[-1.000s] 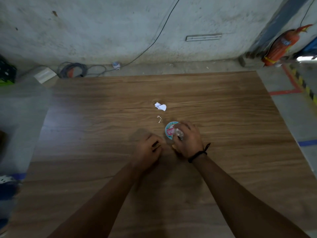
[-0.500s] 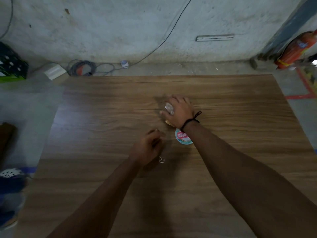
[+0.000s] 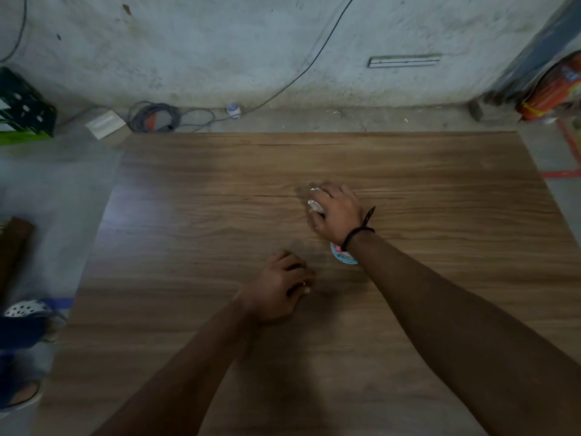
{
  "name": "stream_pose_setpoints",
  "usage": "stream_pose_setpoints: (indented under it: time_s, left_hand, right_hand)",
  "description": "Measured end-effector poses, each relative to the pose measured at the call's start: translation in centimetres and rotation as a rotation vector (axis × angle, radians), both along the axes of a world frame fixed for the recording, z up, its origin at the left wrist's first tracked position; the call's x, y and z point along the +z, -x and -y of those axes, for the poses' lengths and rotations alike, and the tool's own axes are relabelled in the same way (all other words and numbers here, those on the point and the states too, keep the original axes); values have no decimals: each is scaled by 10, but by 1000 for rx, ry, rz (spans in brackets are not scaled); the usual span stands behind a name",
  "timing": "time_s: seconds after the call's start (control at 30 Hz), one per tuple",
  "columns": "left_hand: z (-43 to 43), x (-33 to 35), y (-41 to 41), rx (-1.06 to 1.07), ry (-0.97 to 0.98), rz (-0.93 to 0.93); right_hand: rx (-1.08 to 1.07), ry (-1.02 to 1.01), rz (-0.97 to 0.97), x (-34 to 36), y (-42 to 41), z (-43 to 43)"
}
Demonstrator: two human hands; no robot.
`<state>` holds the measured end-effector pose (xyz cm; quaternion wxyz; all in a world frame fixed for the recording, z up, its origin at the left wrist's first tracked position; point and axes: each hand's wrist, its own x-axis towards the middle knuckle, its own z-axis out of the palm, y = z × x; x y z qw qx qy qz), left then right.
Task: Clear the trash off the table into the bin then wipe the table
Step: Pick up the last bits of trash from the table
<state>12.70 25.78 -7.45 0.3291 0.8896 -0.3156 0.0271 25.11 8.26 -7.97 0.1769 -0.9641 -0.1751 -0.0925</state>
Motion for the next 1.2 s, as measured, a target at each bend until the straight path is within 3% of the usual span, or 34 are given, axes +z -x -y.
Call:
stream_pose_setpoints:
  time_s: [0.17, 0.3, 0.37, 0.47, 0.6, 0.7, 0.83, 0.9, 1.03, 1.2]
  left_hand:
    - [4, -4, 0, 66, 50, 74]
    - [5, 2, -2, 415, 349, -143]
    - [6, 10, -13, 585, 431, -222]
    - [10, 18, -35, 722, 598, -332]
    - [31, 28, -66, 823, 1007, -478]
    - [44, 20, -84, 803, 996, -486]
    - [58, -1, -91, 664, 459, -376]
    - [69, -1, -92, 627, 374, -299]
    - [92, 3, -84, 637, 576, -338]
    - [120, 2, -77, 661, 1134, -651]
  right_hand:
    - [26, -24, -23, 6, -4, -1]
    - [-145, -501, -283, 26, -2, 14]
    - [-205, -697, -293, 38, 4, 27]
    - [-239, -892, -299, 53, 17, 42]
    - [-231, -1146, -381, 55, 32, 56]
    - [-269, -995, -354, 40, 38, 57]
    - [-214, -428, -166, 14, 40, 52]
    - [-226, -288, -130, 5, 39, 46]
    - [-272, -455, -170, 12, 42, 29]
    - [-349, -844, -248, 14, 47, 20]
